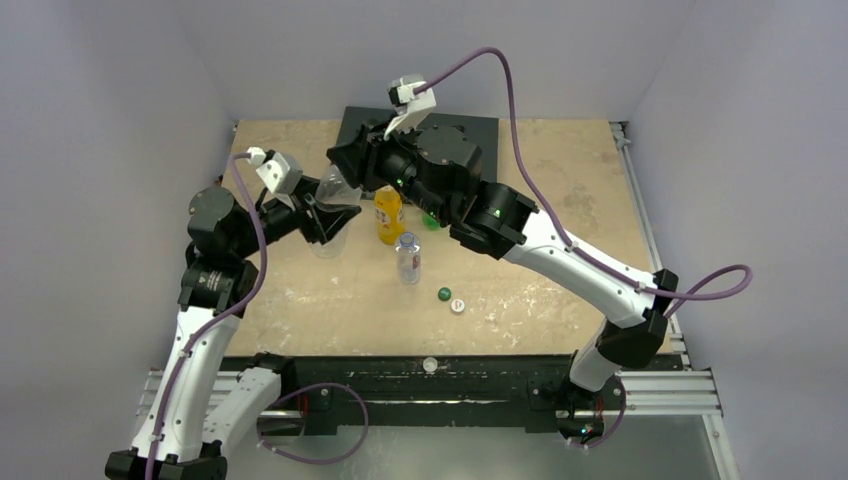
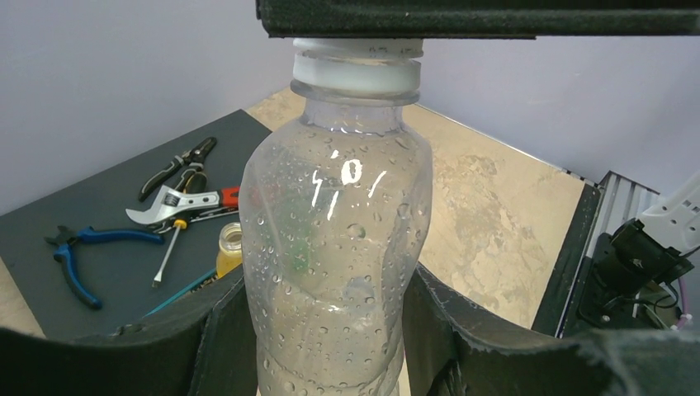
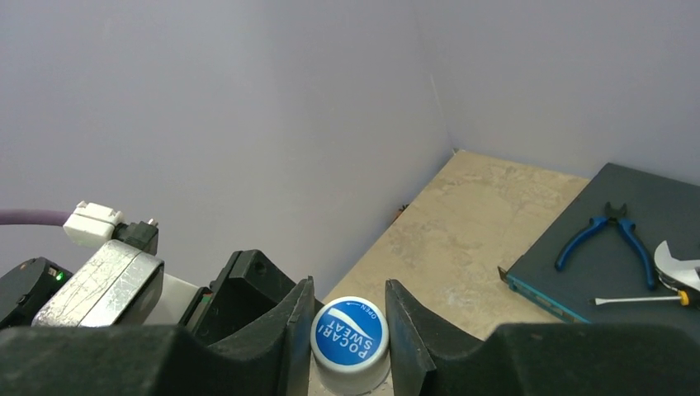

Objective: Unscrew the bottle caps

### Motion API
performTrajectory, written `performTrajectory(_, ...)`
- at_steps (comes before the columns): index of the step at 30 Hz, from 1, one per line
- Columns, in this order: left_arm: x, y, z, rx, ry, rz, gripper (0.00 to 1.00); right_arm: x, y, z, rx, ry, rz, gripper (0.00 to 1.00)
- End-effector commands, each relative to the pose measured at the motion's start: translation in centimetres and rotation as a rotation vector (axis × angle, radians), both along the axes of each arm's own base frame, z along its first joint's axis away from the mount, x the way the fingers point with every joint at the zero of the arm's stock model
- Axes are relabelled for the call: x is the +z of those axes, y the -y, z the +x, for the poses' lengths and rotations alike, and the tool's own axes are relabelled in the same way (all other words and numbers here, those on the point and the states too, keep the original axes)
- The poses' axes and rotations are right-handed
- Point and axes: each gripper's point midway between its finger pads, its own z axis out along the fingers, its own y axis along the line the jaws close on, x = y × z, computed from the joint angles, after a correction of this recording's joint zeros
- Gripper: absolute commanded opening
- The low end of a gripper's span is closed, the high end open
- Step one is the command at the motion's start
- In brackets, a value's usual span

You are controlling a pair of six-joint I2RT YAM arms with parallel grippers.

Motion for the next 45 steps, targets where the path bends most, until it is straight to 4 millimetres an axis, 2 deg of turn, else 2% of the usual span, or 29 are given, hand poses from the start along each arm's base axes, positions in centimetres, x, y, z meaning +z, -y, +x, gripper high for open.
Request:
performTrajectory(1,2.8,0.2,-0.5,-0.013,0.061,-0.034,0.29,2.8,1.4,-0.8,0.003,0.032,0.070,0.21)
performTrajectory(4,2.9,0.3,-0.7,-0.024,0.055,-0.043,0.29,3.3,1.7,-1.0,0.003,0.047,0.076,0.14)
performTrajectory(7,3.3,0.8,-1.4,-0.068,0.052,-0.054,0.27,4.1,1.7,-1.7,0.052,0.090,0.069,0.11)
performTrajectory(11,3.8,2.5,-4.6,-0.287,0.033,-0.053,0.23,6.1,1.3,-5.2,0.266,0.231,0.065,0.11)
performTrajectory(13,3.9,3.1,-6.0,-0.382,-0.012,-0.072,0.23,7.0,1.5,-8.5,0.438,0.320,0.075,0.11)
performTrajectory(15,4.6,3.4,-7.0,-0.437,-0.007,-0.081,0.23,7.6,2.3,-10.8,0.536,0.382,0.088,0.08)
performTrajectory(19,5.6,3.4,-8.6,-0.485,0.031,-0.070,0.17,7.6,4.0,-12.6,0.655,0.427,0.106,0.04)
performTrajectory(24,6.6,3.3,-9.6,-0.492,0.066,-0.081,0.17,6.9,4.5,-13.9,0.752,0.448,0.144,0.05)
performTrajectory(28,6.6,3.2,-9.3,-0.478,0.066,-0.083,0.12,7.4,4.0,-13.1,0.723,0.446,0.157,0.08)
performTrajectory(29,6.4,3.2,-9.1,-0.471,0.062,-0.079,0.12,7.6,3.8,-12.3,0.687,0.430,0.156,0.13)
performTrajectory(30,6.1,3.2,-8.9,-0.460,0.061,-0.074,0.11,7.6,3.5,-11.1,0.634,0.411,0.149,0.24)
performTrajectory(33,5.3,3.0,-7.8,-0.404,0.060,-0.058,0.10,7.5,3.0,-8.5,0.508,0.337,0.158,0.75)
performTrajectory(34,4.7,2.9,-7.2,-0.375,0.044,-0.055,0.10,7.4,2.9,-7.6,0.463,0.316,0.162,0.86)
performTrajectory(35,4.4,2.7,-6.5,-0.343,0.041,-0.051,0.10,7.2,3.0,-6.6,0.402,0.286,0.165,0.91)
performTrajectory(37,3.8,2.2,-5.0,-0.262,0.038,-0.038,0.10,6.7,3.5,-4.5,0.267,0.222,0.165,0.90)
performTrajectory(40,3.6,0.9,-2.5,-0.103,0.076,-0.019,0.08,5.0,4.5,-1.7,0.080,0.117,0.139,0.82)
performTrajectory(42,3.6,-0.3,-1.2,0.003,0.126,-0.005,0.06,3.8,4.8,-0.5,-0.003,0.074,0.096,0.81)
performTrajectory(45,3.5,-1.3,-0.2,0.087,0.177,0.013,0.03,3.3,4.9,0.2,-0.049,0.056,0.079,0.81)
